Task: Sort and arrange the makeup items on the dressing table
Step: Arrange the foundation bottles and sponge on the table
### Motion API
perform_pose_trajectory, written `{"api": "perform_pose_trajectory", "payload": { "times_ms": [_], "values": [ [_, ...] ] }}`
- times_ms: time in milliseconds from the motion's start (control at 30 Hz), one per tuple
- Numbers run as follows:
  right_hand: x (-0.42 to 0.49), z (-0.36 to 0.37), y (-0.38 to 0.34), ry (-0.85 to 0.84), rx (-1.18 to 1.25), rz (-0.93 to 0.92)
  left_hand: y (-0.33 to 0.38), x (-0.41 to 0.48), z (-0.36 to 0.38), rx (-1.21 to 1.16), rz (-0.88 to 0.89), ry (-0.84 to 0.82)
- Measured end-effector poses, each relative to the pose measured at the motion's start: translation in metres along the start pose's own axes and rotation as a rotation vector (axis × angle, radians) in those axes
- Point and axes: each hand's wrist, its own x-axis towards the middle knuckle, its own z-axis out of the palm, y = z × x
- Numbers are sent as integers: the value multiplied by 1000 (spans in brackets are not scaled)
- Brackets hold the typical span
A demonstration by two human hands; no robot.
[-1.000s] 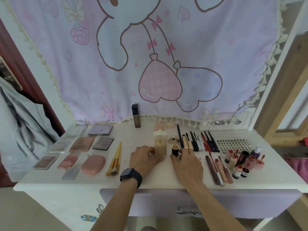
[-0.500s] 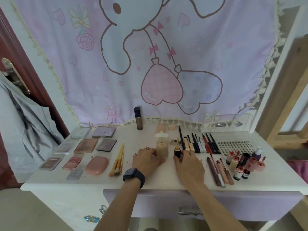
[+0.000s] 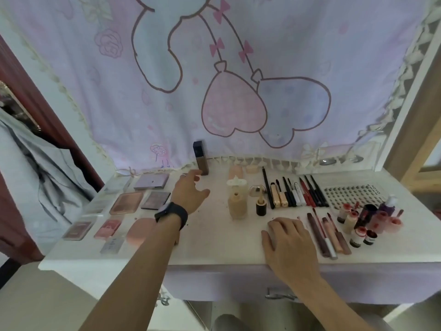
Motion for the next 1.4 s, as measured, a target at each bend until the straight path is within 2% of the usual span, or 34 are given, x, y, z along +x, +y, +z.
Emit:
{"api": "perform_pose_trajectory", "payload": {
  "times_ms": [133,300,533,667,733,1100,1267,1400],
  "values": [
    [-1,0,-1,12,47,-33,7,32,9,-173,-166,69],
    [-6,6,2,47,79,-41,9,63,37,-227,-331,149],
    [-2,6,4,64,115,-77,5,97,53,-326,-381,234],
    [-3,8,5,56,94,-82,2,95,57,-221,-377,309],
    [-4,9,5,62,90,-85,2,88,54,-245,-363,307],
    [-3,0,-2,-8,132,3,6,-17,-1,-830,-196,409],
    [-1,-4,0,-35,163,9,21,-90,1,-1046,-123,303],
    [3,-15,-4,-128,390,124,36,-138,19,-1010,-78,162]
  ]
}}
